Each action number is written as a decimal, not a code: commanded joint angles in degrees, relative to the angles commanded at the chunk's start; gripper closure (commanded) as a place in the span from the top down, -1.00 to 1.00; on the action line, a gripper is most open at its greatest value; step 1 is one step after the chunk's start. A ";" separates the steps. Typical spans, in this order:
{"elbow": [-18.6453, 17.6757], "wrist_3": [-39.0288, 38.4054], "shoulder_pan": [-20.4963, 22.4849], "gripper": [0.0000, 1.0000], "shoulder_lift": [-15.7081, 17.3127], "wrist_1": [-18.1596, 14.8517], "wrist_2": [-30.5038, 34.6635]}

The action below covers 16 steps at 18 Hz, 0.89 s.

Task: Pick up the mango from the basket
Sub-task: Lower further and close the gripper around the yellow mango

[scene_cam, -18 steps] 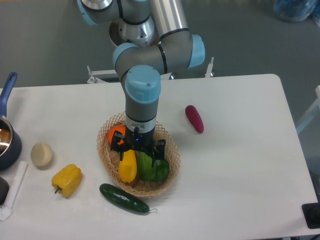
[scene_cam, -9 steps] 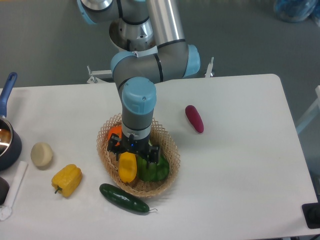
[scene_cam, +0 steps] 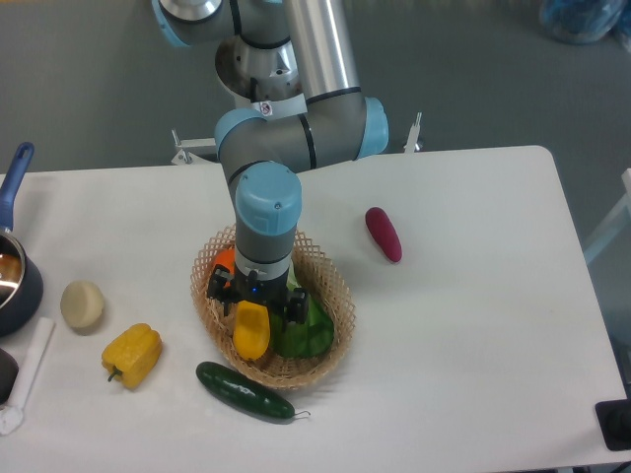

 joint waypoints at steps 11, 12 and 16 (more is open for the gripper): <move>0.18 0.00 -0.88 1.00 -2.20 0.00 1.58; 0.18 0.00 -0.88 1.00 -2.37 0.00 1.58; 0.09 0.00 -0.97 1.00 -2.99 0.00 1.67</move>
